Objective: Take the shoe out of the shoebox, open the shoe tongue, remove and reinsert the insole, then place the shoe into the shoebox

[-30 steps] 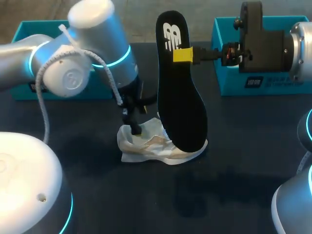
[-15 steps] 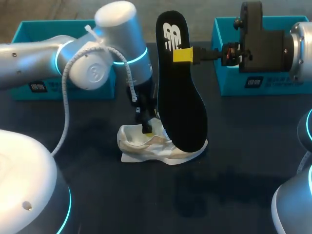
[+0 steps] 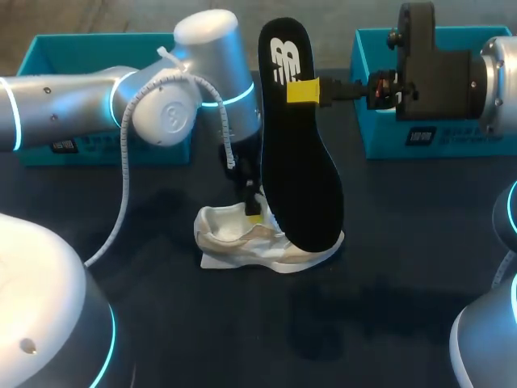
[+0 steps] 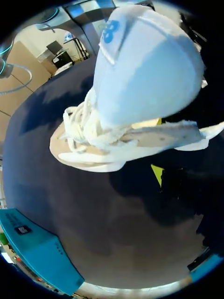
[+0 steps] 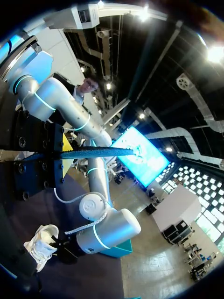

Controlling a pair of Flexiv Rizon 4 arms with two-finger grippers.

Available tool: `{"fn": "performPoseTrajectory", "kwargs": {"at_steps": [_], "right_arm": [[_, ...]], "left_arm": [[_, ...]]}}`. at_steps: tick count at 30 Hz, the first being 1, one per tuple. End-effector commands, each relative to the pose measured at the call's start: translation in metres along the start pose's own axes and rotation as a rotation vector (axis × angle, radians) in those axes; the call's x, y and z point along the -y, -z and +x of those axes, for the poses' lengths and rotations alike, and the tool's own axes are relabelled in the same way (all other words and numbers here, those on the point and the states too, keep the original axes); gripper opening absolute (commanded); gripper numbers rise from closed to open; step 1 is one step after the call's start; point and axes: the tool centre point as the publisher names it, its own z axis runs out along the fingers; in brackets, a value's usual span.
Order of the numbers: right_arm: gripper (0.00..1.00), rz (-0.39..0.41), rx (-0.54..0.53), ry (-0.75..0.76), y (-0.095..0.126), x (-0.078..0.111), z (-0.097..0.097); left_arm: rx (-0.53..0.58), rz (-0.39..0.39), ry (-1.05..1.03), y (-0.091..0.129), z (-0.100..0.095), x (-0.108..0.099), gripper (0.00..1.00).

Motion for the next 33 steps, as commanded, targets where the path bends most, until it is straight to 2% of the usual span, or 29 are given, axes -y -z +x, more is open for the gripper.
{"fn": "performPoseTrajectory", "kwargs": {"at_steps": [1,4,5,8,12,17,19,27,33], "right_arm": [[0.0,-0.002,-0.001,-0.001,-0.003,0.0,-0.001],[0.0,-0.002,-0.001,-0.001,-0.003,0.0,-0.001],[0.0,-0.002,-0.001,-0.001,-0.003,0.0,-0.001],[0.0,-0.002,-0.001,-0.001,-0.003,0.0,-0.001],[0.0,-0.002,-0.001,-0.001,-0.003,0.0,-0.001],[0.0,-0.002,-0.001,-0.001,-0.003,0.0,-0.001],[0.0,-0.002,-0.001,-0.001,-0.003,0.0,-0.001],[0.0,-0.002,-0.001,-0.001,-0.003,0.0,-0.001],[0.0,-0.002,-0.001,-0.001,-0.003,0.0,-0.001]], "left_arm": [[-0.065,0.04,-0.062,0.003,0.001,-0.006,0.0],[-0.14,0.078,-0.154,0.011,0.0,-0.009,0.0],[-0.199,0.084,-0.206,0.015,-0.001,-0.01,0.0],[-0.274,0.077,-0.295,0.021,-0.004,-0.013,0.0],[-0.395,0.043,-0.436,0.032,-0.007,-0.014,0.0],[-0.498,-0.074,-0.613,0.042,-0.002,-0.012,0.0],[-0.509,-0.119,-0.707,0.045,0.002,-0.012,0.0],[-0.503,-0.187,-1.055,0.058,0.01,-0.015,0.0],[-0.482,-0.191,-1.07,0.06,0.012,-0.015,0.0]]}}
